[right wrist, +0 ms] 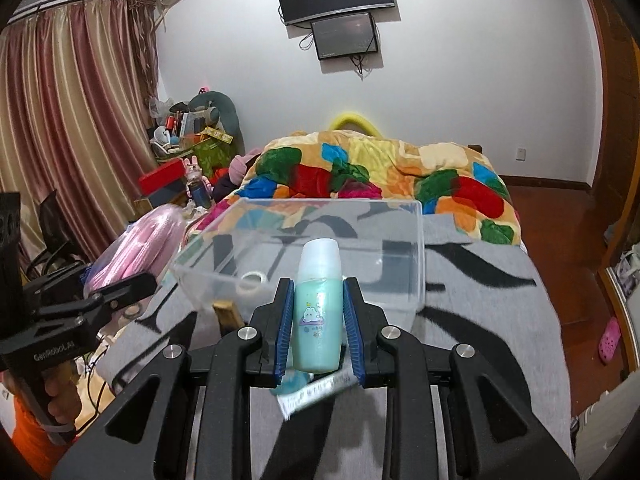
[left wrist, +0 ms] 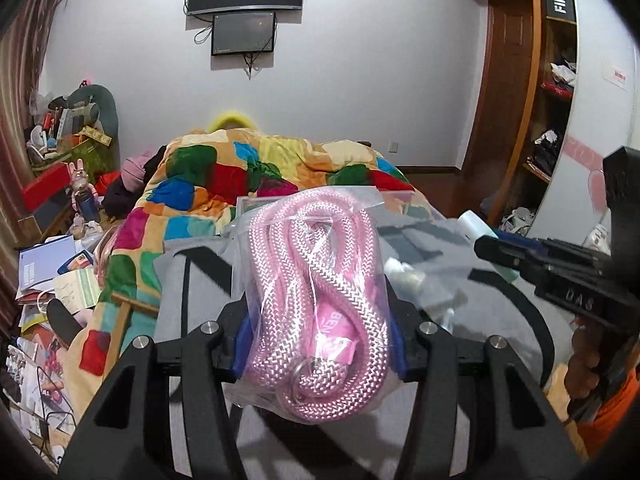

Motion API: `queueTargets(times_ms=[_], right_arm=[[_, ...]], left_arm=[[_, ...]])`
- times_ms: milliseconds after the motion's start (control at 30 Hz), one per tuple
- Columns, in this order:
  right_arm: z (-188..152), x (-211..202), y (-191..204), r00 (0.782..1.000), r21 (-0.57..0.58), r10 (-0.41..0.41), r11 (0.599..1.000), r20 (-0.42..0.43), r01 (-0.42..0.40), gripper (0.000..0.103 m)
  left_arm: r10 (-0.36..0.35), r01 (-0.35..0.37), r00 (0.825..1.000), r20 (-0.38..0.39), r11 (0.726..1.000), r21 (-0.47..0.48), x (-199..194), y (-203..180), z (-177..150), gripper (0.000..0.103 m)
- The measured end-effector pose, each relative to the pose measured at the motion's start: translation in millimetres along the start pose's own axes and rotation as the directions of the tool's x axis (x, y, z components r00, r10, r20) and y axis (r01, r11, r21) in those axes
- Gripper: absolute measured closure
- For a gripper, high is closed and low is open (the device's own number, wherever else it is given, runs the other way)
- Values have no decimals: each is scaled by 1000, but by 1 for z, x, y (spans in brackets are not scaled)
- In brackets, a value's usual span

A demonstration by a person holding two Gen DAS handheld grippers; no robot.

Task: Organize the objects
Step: 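Lower pink rope into box with left tool while right tool places green bottle inside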

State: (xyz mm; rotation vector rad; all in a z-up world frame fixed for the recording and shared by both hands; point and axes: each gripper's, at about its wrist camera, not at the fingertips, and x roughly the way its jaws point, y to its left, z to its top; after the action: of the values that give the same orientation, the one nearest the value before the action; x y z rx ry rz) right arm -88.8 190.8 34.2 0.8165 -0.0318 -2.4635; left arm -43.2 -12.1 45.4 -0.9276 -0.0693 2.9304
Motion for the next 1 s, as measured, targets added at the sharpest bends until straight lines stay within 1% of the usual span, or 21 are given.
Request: queueTargets(times_ms=[100, 233, 333, 400, 500, 567, 733, 867, 1000], right_arm=[[11, 10, -2, 1000, 4, -9, 1000, 4, 9, 81], [25, 25, -3, 1000, 10, -14, 1000, 7, 13, 81], [34, 37, -2, 1000, 0, -29, 1000, 3, 29, 81], [39, 46, -3, 999, -7, -47, 999, -8, 47, 81], [43, 61, -10, 996, -6, -87, 996, -32, 87, 81], [42, 74, -17, 992, -2, -108, 994, -66, 108, 81], [35, 99, -29, 983, -2, -114, 993, -144, 115, 81], [29, 110, -28, 976, -25, -121, 993, -181, 119, 81], [25, 115, -25, 972, -40, -114, 993, -206, 109, 80]], left_arm=[[18, -18, 1000, -6, 1000, 12, 13, -2, 12, 50], [7, -6, 999, -36, 1000, 10, 35, -4, 29, 50], [21, -21, 998, -53, 1000, 10, 51, -5, 40, 50], [8, -8, 997, -75, 1000, 2, 63, -6, 45, 50], [17, -16, 994, -111, 1000, 6, 81, -8, 49, 50], [25, -24, 989, -144, 1000, 10, 95, -8, 48, 50], [35, -33, 977, -210, 999, 12, 123, -7, 42, 50], [8, -9, 967, -256, 1000, -4, 138, -7, 38, 50], [-25, 30, 950, -311, 999, 11, 147, -14, 32, 49]])
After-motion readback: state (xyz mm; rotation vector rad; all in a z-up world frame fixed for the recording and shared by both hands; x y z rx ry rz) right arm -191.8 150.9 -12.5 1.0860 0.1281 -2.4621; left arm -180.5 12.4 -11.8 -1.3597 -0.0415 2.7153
